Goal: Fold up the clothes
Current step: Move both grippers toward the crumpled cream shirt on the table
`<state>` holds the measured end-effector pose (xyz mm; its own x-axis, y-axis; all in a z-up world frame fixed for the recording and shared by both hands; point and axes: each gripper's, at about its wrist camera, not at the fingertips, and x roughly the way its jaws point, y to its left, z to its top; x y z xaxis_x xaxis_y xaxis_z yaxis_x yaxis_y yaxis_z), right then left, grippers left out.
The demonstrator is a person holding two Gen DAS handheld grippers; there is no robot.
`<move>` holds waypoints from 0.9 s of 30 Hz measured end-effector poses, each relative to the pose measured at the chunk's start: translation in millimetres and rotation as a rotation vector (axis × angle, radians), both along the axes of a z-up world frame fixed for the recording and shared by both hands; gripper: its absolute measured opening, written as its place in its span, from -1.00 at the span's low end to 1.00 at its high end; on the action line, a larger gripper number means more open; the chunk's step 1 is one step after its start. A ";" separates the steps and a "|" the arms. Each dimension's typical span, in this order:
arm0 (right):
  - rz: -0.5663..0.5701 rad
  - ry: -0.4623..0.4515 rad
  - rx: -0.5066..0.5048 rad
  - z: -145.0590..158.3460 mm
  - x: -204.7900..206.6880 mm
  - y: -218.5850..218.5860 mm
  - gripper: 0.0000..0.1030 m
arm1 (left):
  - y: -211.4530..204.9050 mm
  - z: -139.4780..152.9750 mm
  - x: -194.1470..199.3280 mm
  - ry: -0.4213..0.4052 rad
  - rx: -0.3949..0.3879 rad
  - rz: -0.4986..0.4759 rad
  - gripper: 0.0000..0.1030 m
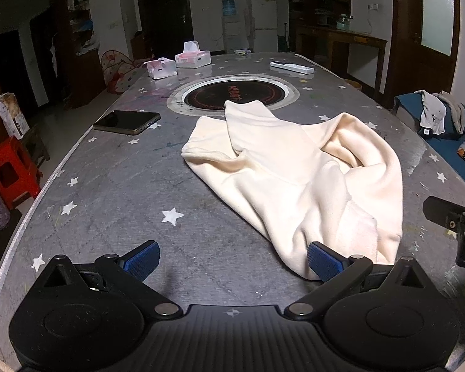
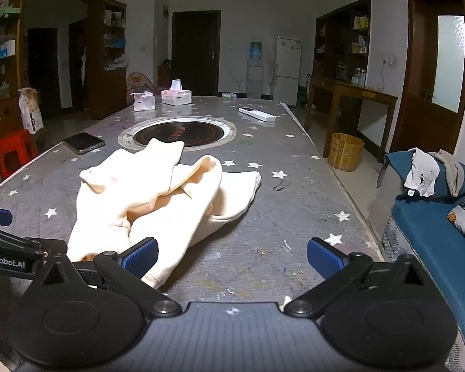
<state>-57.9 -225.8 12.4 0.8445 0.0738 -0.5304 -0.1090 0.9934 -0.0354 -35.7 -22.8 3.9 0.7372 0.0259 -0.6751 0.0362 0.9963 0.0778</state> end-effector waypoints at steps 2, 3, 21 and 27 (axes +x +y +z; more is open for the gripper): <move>0.006 -0.001 -0.001 0.4 -1.4 1.4 1.00 | -1.3 0.5 -1.1 -0.002 0.001 -0.003 1.00; 0.009 -0.001 -0.001 0.6 -2.1 2.1 1.00 | -1.8 0.7 -1.7 -0.002 0.001 -0.004 1.00; 0.033 -0.010 0.000 6.1 -3.3 8.0 1.00 | -6.7 3.4 0.3 -0.003 0.006 -0.015 1.00; 0.038 -0.010 -0.001 8.0 -0.7 9.1 1.00 | -7.2 5.6 4.1 -0.005 0.006 -0.019 1.00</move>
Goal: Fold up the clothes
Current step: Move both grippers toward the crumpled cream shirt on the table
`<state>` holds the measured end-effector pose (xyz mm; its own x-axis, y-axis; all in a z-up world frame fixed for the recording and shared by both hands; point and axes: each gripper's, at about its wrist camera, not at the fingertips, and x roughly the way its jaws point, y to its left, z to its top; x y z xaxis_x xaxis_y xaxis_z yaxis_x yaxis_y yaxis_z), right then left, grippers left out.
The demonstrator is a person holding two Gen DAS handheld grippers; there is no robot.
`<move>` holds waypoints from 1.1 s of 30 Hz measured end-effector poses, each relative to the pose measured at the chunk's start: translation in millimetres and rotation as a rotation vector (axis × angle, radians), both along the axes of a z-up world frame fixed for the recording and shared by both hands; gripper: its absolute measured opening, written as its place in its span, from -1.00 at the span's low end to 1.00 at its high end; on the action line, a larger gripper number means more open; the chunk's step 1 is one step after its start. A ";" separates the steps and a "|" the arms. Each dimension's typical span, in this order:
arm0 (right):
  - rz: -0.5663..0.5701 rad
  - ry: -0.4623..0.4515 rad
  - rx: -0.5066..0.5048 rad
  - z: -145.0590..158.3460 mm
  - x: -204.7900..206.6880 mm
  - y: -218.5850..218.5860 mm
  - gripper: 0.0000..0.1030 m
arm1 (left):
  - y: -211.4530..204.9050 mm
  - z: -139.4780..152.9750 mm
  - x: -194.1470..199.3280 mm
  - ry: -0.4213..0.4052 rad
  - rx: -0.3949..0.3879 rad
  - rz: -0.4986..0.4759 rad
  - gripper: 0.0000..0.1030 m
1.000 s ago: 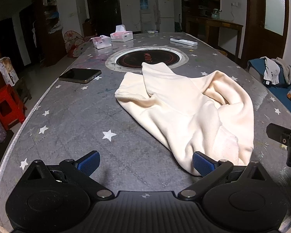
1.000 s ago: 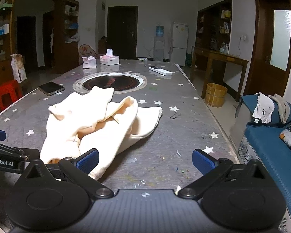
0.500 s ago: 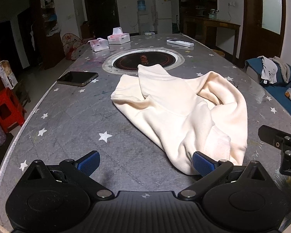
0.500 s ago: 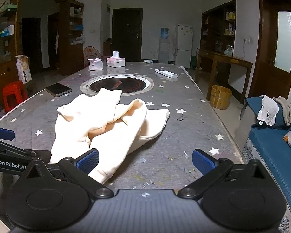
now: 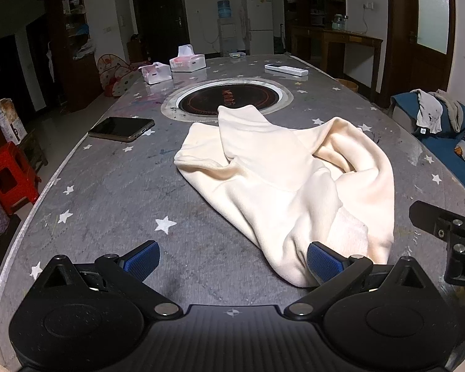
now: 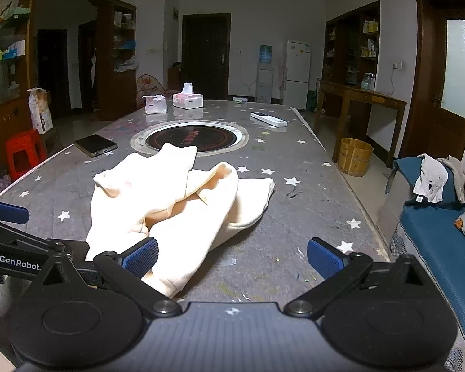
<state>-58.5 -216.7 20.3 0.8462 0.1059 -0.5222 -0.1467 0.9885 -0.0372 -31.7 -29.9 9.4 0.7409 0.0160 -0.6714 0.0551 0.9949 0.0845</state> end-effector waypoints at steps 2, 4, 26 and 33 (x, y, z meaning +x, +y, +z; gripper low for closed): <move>0.001 0.000 -0.001 0.9 1.6 0.0 1.00 | -0.1 0.8 1.7 0.001 0.000 -0.001 1.00; 0.001 0.002 -0.001 1.3 3.7 0.1 1.00 | 0.1 1.0 3.4 0.003 0.000 -0.001 1.00; 0.007 0.045 0.008 -1.3 36.8 -3.1 0.99 | -1.6 5.4 37.9 0.018 0.015 -0.016 1.00; 0.010 0.050 0.012 -1.1 50.3 -4.4 0.99 | -3.4 8.9 50.6 0.018 0.007 -0.021 1.00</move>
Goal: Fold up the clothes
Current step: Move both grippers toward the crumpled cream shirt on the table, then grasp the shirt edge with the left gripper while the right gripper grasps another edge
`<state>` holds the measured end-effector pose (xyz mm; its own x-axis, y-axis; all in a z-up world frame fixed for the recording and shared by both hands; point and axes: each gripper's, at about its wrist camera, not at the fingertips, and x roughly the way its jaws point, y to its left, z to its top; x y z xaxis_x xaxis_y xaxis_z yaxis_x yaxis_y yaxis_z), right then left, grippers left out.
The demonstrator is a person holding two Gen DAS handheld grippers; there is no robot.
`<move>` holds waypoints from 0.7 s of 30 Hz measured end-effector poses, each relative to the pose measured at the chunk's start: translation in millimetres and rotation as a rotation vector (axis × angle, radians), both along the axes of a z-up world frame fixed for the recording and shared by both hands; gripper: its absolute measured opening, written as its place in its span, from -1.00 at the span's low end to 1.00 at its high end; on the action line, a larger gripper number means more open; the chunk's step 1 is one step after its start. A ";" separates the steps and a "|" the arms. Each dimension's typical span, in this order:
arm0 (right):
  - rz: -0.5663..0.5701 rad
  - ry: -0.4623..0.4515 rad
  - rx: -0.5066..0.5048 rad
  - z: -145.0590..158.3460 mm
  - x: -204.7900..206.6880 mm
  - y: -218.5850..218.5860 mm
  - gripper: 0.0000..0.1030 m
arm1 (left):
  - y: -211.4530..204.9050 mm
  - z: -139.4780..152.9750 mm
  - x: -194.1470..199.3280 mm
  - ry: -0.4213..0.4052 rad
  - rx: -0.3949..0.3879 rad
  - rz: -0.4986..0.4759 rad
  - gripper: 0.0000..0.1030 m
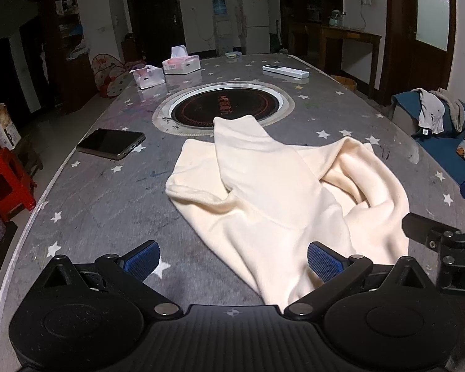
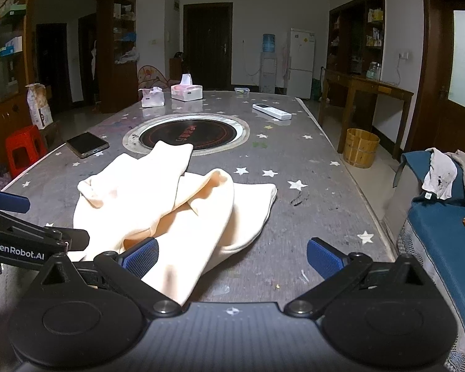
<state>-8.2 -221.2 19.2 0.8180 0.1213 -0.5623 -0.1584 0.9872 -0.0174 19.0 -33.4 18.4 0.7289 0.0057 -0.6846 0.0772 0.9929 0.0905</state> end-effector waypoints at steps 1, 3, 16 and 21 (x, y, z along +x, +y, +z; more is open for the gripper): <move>0.000 0.001 0.001 -0.4 2.1 -0.2 0.99 | -0.7 0.3 1.9 0.001 0.000 -0.002 1.00; 0.000 0.006 0.005 -1.5 5.7 -1.0 0.98 | -2.6 0.7 6.4 0.003 -0.002 -0.009 1.00; 0.028 0.032 0.002 -3.4 46.2 -10.4 0.76 | -17.8 2.4 49.6 -0.003 0.012 -0.058 1.00; 0.067 0.044 0.008 -1.6 68.4 -11.5 0.58 | -16.2 7.4 71.5 -0.002 -0.004 -0.047 1.00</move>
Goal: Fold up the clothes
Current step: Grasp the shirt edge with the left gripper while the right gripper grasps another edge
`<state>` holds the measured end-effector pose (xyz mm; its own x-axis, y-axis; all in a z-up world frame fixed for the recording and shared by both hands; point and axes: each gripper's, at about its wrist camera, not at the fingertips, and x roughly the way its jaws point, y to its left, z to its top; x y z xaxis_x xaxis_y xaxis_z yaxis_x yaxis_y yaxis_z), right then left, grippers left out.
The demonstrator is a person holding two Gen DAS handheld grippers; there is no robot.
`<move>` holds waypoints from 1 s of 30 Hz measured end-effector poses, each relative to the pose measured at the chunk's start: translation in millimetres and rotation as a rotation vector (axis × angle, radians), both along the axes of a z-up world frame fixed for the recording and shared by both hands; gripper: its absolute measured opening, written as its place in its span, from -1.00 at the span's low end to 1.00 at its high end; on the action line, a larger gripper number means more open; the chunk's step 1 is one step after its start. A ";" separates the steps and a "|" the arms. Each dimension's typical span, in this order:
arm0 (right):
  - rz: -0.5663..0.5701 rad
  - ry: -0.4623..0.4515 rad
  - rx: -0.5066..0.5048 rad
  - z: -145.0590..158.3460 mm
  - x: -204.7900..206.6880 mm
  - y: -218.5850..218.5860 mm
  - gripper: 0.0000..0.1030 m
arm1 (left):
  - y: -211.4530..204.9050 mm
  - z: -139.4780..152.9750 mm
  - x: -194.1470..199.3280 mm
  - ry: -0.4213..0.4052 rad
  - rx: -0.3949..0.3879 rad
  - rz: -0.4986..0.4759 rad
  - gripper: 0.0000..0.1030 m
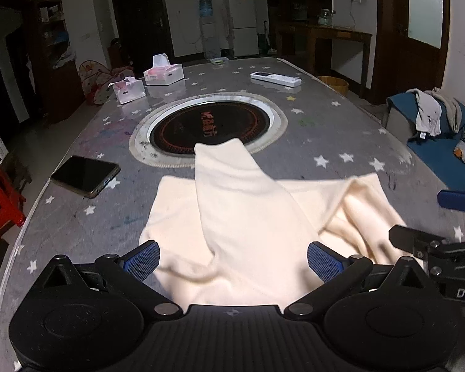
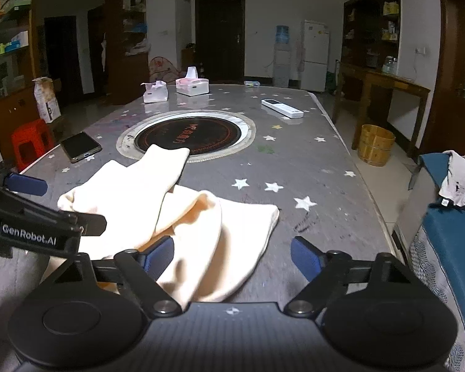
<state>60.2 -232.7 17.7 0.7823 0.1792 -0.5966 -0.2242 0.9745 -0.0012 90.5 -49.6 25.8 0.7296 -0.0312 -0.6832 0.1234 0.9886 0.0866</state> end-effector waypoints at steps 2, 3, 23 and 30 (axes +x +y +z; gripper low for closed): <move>0.016 0.005 0.001 -0.5 8.0 0.6 0.54 | -0.9 0.9 9.1 0.003 -0.004 0.001 1.00; 0.026 0.008 0.002 -0.9 11.9 1.0 0.53 | -1.9 0.9 14.5 0.004 -0.004 0.001 1.00; 0.170 0.019 -0.004 -1.4 56.9 20.2 0.40 | -23.8 -31.5 138.6 0.084 -0.014 0.046 0.70; 0.223 0.023 -0.026 -1.8 63.2 25.1 0.37 | -21.8 -46.8 157.6 0.106 -0.026 0.047 0.59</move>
<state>123.4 -207.6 15.9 0.7110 0.3305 -0.6207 -0.4344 0.9005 -0.0181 248.1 -71.3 -21.0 0.6546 -0.0180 -0.7557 0.0843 0.9952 0.0493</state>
